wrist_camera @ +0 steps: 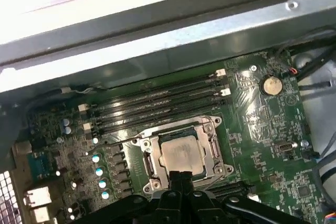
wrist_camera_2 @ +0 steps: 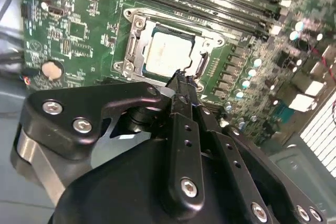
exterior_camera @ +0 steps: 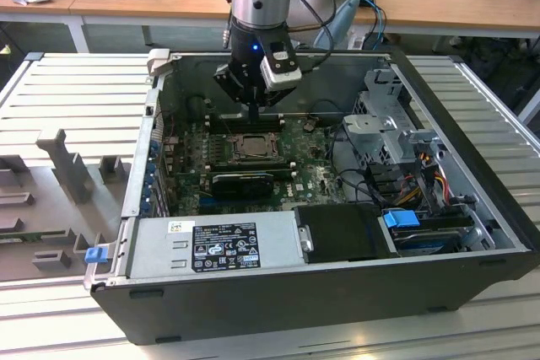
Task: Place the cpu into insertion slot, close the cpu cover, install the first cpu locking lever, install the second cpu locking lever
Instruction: 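Install the first cpu locking lever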
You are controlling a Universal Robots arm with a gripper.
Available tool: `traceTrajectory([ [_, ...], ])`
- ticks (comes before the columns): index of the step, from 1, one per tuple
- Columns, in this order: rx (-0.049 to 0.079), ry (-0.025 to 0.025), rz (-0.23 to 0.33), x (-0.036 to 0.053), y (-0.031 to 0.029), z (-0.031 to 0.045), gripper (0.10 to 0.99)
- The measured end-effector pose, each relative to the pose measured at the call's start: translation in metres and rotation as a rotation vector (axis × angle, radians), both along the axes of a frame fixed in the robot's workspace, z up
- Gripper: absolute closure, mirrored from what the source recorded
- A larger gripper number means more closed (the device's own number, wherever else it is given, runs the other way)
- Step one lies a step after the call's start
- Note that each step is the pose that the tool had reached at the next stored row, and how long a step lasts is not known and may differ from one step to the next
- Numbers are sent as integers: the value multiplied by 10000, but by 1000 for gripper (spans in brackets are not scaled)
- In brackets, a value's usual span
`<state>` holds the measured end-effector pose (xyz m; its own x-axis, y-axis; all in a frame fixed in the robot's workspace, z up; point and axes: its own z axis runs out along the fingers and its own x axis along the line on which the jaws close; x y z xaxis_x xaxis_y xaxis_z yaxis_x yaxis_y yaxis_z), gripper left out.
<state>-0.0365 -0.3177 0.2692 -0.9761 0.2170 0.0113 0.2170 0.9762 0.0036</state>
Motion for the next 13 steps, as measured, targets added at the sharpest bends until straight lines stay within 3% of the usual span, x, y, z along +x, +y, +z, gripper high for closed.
traceTrajectory([
  [1, 0, -3, 461, 0, 0, -1, 980],
  [7, 1, -6, 1989, 0, 0, -4, 980],
  [10, 1, -9, 2331, -8, 0, -5, 980],
  [13, 17, -23, 2345, -77, 0, -9, 980],
])
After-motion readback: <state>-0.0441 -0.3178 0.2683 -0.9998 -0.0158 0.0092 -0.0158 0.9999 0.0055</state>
